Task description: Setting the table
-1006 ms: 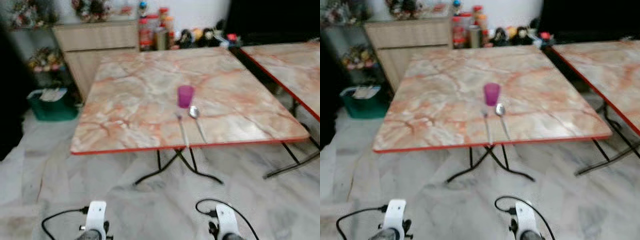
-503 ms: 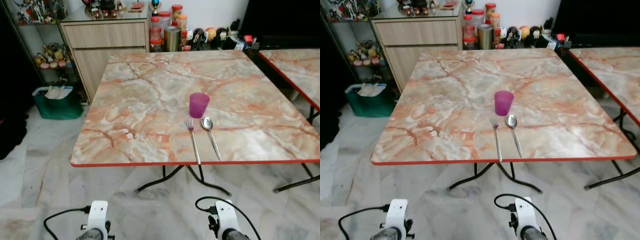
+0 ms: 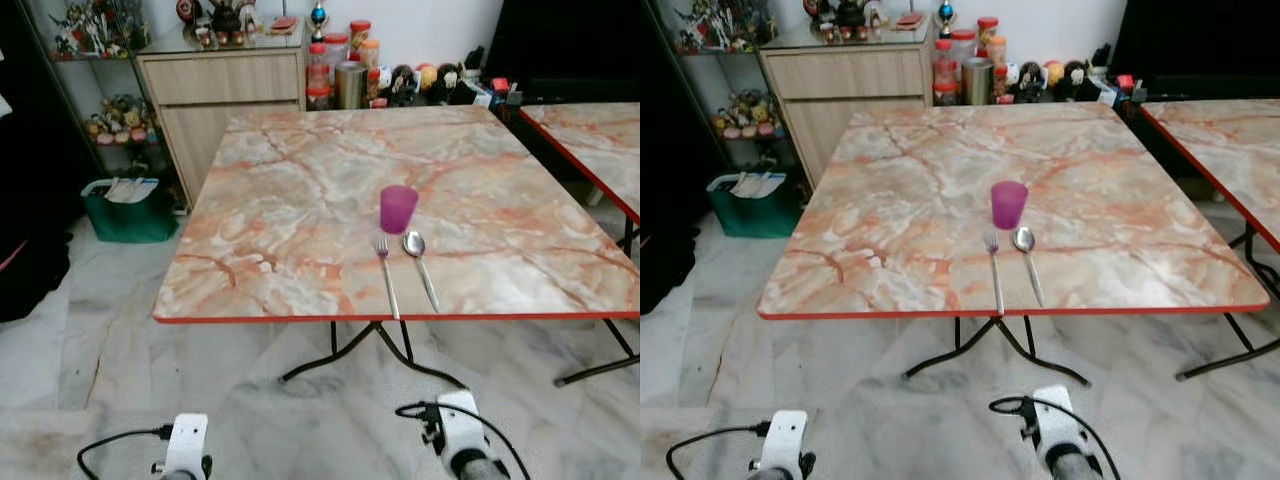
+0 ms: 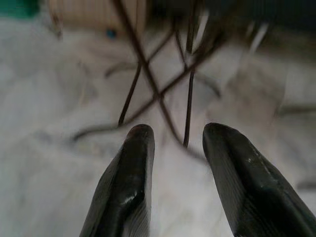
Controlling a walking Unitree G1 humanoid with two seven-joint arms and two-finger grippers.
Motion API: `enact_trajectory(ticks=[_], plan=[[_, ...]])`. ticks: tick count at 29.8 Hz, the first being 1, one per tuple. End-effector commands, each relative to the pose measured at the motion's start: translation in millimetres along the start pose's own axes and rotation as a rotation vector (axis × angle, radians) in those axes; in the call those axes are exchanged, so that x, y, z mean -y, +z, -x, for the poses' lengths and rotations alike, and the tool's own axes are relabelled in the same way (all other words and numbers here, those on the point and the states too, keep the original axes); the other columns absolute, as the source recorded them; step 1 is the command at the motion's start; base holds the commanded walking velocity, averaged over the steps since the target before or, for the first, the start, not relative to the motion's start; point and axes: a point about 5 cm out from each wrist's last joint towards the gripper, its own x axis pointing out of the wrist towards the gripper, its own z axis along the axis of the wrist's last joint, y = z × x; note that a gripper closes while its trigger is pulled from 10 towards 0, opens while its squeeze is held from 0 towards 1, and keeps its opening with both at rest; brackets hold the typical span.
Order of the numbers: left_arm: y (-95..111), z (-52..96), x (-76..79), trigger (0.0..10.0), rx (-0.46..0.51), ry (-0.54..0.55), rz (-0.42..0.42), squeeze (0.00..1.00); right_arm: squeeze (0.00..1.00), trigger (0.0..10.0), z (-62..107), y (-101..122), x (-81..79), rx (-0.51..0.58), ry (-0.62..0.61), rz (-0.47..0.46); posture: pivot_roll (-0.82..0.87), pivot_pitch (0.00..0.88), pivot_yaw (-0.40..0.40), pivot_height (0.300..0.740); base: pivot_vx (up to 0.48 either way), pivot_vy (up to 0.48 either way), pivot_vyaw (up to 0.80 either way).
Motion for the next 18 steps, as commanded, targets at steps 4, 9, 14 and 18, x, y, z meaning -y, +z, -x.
enact_trajectory(ticks=[4,9,14,18], plan=[[-8,1.8,-7.3,10.0,-0.023,0.019,-0.024,0.0,0.0,10.0,1.1,28,9.4,0.177,-0.036,0.001,-0.02,0.0,0.018,0.719,0.0,0.0,0.0],[-11,2.2,-6.9,10.0,-0.035,0.021,-0.036,0.0,0.0,10.0,-4.5,53,9.3,0.274,-0.066,-0.003,-0.02,0.0,0.018,0.719,0.0,0.0,0.0],[-10,1.9,-4.6,10.0,-0.032,0.016,-0.04,0.0,0.0,10.0,-20.3,88,2.7,0.356,-0.066,-0.019,-0.02,0.0,0.013,0.719,0.0,0.0,0.0],[-2,0.7,-2.9,10.0,0.0,0.017,-0.025,0.0,0.0,10.0,-33.1,109,2.3,0.386,-0.086,-0.07,-0.01,0.0,0.01,0.719,0.0,0.0,0.0]])
